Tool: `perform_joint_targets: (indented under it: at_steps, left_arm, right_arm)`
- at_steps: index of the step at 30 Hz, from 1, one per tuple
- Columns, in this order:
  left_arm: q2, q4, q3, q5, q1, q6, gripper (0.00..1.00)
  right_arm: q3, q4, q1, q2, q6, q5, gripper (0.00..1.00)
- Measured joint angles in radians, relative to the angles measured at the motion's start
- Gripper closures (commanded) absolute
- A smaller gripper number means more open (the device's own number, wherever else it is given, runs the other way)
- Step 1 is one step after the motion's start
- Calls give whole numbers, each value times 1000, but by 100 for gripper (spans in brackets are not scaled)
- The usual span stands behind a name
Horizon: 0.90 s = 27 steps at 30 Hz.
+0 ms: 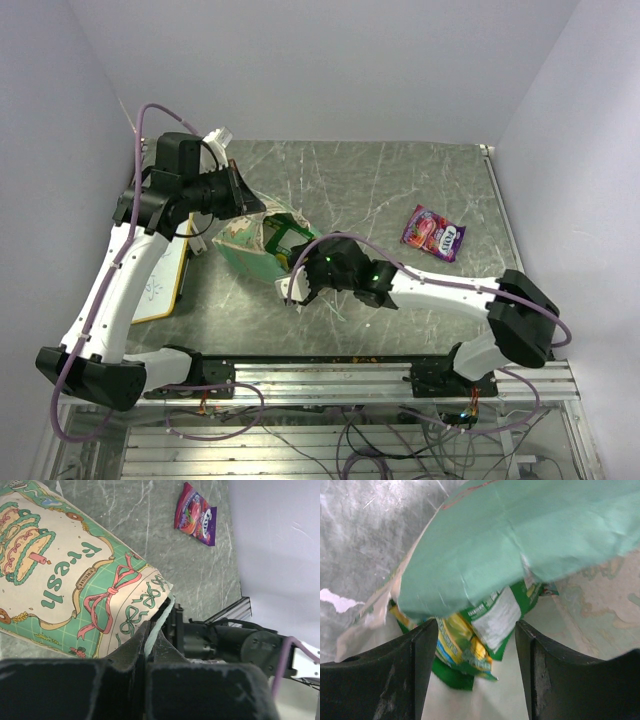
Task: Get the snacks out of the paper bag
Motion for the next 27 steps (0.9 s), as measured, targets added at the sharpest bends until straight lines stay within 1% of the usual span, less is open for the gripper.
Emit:
perform_joint_targets:
  at_steps: [5, 11, 15, 17, 20, 22, 23, 27]
  left_arm:
    - [-3, -11, 0, 2, 0, 0, 93]
    - [-3, -25, 0, 8, -6, -4, 93]
    - [-18, -27, -9, 12, -9, -14, 93]
    - [-21, -29, -9, 16, -11, -19, 93]
    - [-23, -37, -9, 16, -16, -24, 93]
    - [-22, -49, -9, 14, -17, -24, 93]
    - [-22, -55, -9, 12, -18, -24, 93]
    - [-20, -77, -1, -3, -19, -24, 93]
  right_arm:
    - [0, 100, -14, 104, -14, -16, 36]
    - [24, 190, -68, 190, -22, -66, 36]
    - [60, 243, -103, 239, -23, -115, 39]
    - [96, 261, -120, 273, -19, -145, 42]
    - [142, 291, -138, 317, -12, -177, 50]
    - [168, 306, -147, 349, -7, -201, 67]
    - [176, 312, -149, 361, -7, -212, 73]
    - [184, 317, -150, 379, 3, -238, 86]
